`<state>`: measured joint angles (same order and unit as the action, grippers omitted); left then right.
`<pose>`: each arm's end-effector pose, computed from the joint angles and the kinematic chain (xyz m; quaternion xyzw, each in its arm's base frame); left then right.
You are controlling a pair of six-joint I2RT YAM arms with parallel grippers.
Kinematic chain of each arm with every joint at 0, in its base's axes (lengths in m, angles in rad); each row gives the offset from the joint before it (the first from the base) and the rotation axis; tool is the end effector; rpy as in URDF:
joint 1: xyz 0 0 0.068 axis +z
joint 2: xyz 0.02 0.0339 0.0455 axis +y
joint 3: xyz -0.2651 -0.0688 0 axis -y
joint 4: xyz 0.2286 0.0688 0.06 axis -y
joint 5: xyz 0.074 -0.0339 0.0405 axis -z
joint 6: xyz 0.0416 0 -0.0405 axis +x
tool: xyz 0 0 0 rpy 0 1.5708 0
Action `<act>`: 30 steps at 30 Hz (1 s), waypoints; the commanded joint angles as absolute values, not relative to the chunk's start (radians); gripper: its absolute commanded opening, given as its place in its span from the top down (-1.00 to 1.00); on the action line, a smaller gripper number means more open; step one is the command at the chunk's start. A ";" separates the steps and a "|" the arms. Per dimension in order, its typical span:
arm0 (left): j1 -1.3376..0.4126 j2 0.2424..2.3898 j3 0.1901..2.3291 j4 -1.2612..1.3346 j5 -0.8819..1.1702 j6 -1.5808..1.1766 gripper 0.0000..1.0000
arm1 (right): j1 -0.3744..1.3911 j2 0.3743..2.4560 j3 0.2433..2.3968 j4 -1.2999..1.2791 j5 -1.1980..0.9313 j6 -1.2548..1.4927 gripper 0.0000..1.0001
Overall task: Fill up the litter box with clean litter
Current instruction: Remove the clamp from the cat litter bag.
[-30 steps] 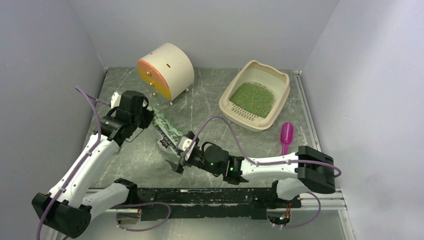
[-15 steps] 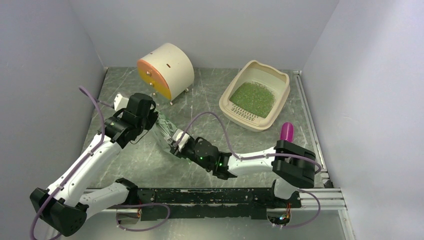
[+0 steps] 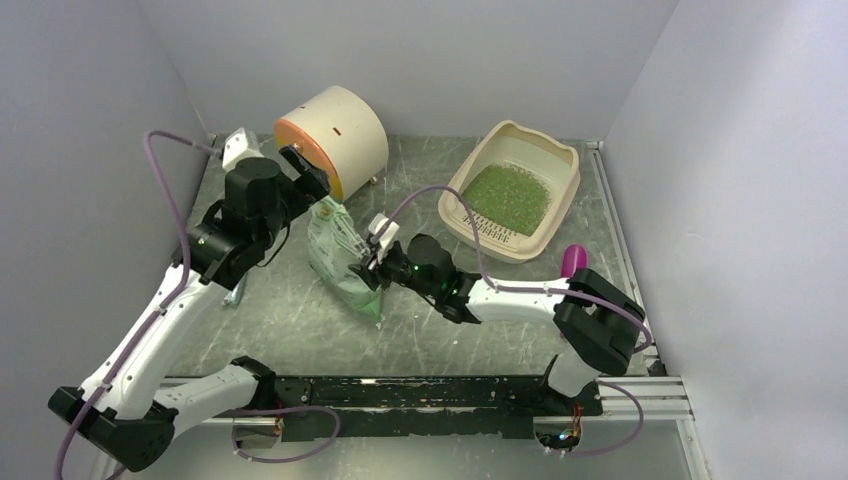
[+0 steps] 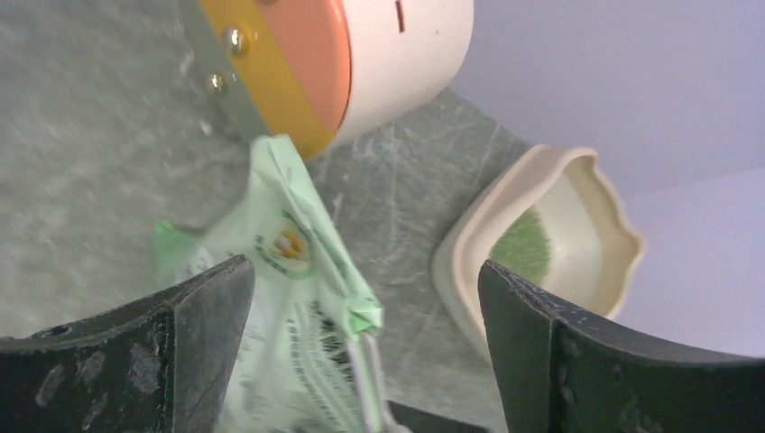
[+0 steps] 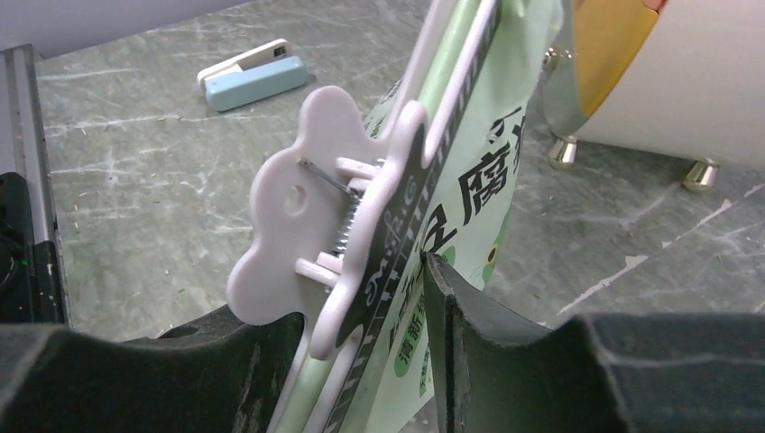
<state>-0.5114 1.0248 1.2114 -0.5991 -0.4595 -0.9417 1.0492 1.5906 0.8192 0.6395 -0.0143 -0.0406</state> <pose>0.1815 -0.0807 0.3968 -0.2958 0.7695 -0.2116 0.5250 0.1717 0.2999 0.2470 -0.3939 0.6408 0.3231 0.5743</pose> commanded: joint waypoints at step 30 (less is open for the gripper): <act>-0.145 1.180 1.253 -0.668 0.623 0.915 -0.75 | 0.976 1.507 0.793 0.637 -0.258 -0.036 0.85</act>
